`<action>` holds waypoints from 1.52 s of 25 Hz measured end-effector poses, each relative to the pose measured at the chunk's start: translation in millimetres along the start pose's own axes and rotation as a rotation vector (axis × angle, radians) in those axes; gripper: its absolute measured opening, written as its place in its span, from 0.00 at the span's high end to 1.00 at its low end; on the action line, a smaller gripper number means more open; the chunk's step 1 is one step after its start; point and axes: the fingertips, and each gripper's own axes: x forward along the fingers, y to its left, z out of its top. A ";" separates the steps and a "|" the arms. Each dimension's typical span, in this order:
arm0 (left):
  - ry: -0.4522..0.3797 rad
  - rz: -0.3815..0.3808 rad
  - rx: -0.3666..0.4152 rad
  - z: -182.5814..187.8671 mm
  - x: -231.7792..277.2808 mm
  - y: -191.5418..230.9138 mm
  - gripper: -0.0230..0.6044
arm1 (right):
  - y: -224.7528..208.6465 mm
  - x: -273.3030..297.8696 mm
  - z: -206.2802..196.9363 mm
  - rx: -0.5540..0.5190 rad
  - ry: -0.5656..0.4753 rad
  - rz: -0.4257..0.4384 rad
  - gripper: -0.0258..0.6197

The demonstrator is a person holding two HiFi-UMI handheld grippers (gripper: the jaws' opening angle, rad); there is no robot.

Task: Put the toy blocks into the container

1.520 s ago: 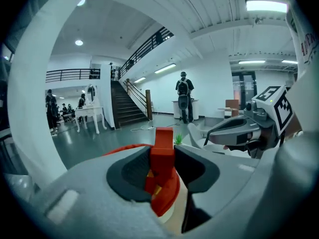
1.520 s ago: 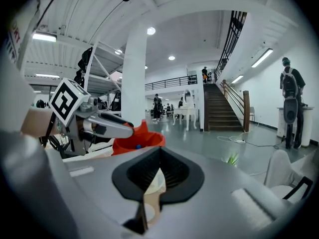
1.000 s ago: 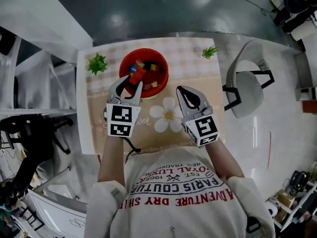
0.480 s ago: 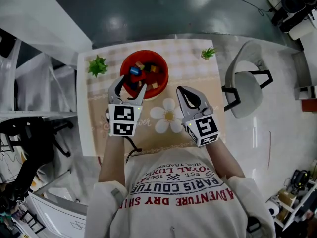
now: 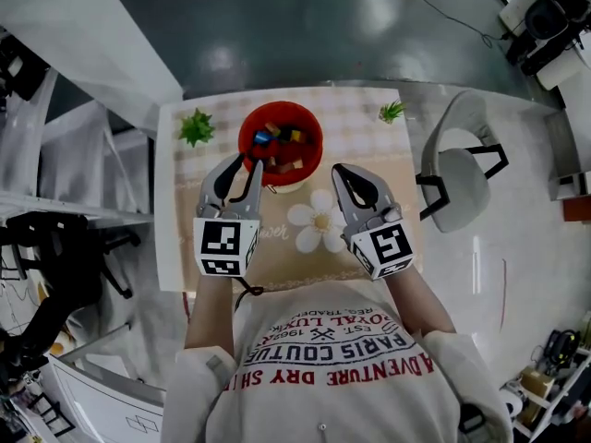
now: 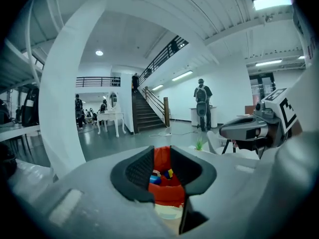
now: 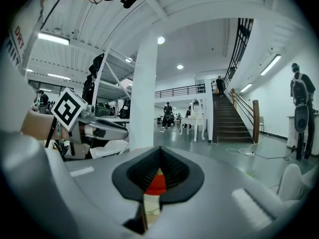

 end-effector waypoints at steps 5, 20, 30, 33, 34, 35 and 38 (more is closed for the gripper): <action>-0.068 0.035 -0.028 13.0 -30.3 11.1 0.92 | 11.6 -0.2 21.2 -0.015 -0.050 0.023 0.96; -0.123 -0.010 -0.017 14.6 -73.3 10.6 0.96 | 32.6 1.2 30.9 -0.030 -0.059 0.055 0.96; -0.138 -0.008 -0.024 17.9 -75.1 12.6 0.96 | 37.3 4.3 26.9 -0.020 -0.049 0.065 0.96; -0.133 -0.011 -0.012 18.8 -74.9 11.8 0.96 | 37.7 2.9 26.3 -0.018 -0.047 0.065 0.96; -0.133 -0.013 -0.010 19.6 -74.8 11.9 0.96 | 37.7 2.3 26.4 -0.020 -0.047 0.065 0.96; -0.135 -0.014 -0.011 20.7 -74.8 11.9 0.96 | 37.5 1.7 26.6 -0.022 -0.047 0.064 0.96; -0.142 -0.018 -0.023 22.5 -74.6 11.3 0.96 | 36.0 0.6 24.7 -0.019 -0.043 0.062 0.96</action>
